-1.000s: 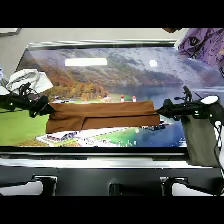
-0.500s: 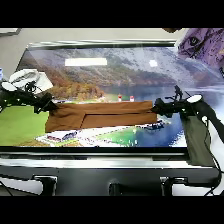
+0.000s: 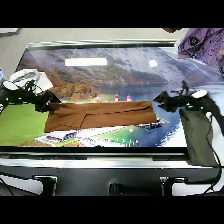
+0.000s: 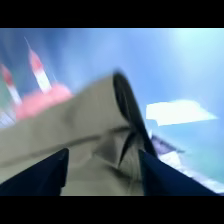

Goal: Fold the clothes and pants, and hang the long-sleeved shirts on hangers.

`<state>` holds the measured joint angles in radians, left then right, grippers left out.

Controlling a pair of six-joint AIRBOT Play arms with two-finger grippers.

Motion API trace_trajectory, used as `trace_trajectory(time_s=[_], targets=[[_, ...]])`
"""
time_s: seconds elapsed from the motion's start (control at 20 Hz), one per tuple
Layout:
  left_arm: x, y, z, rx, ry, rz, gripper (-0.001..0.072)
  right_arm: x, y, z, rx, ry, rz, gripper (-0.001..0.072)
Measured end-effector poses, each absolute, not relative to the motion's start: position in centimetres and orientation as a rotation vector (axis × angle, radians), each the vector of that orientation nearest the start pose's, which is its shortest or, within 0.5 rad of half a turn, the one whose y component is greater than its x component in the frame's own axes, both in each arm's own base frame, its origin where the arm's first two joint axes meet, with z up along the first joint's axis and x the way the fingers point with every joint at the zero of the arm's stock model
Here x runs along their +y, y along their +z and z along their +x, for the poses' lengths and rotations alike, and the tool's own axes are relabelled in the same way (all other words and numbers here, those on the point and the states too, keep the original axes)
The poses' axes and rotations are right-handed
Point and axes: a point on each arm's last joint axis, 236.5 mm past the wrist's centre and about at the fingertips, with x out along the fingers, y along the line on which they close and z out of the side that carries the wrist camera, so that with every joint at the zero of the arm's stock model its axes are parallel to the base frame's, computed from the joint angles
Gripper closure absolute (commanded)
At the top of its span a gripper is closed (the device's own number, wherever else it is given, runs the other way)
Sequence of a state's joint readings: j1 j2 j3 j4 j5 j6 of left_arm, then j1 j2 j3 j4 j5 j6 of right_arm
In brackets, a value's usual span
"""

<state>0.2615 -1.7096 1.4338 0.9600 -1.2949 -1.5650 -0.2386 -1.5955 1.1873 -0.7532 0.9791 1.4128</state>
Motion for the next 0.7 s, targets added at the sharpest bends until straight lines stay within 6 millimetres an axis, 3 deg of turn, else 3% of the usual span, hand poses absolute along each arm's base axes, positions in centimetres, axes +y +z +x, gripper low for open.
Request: trace_trajectory(time_s=[0.1,0.25,0.45,0.7], targets=[[-1.3,-2.5,45.4,1.378,-0.14,-0.761,0.0071,1.3,-3.1,46.7,1.157,0.13,0.882,0.009],[-0.9,0.2,46.6,1.311,-0.147,-0.726,0.0071,0.0,-3.5,45.3,1.23,0.152,0.889,0.0046],[-0.5,2.5,47.4,1.258,-0.152,-0.699,0.0072,0.7,-5.7,43.3,1.349,0.236,0.891,0.0046],[-0.4,3.3,47.7,1.239,-0.153,-0.688,0.0071,1.9,-7.4,43.0,1.389,0.314,0.946,0.0047]])
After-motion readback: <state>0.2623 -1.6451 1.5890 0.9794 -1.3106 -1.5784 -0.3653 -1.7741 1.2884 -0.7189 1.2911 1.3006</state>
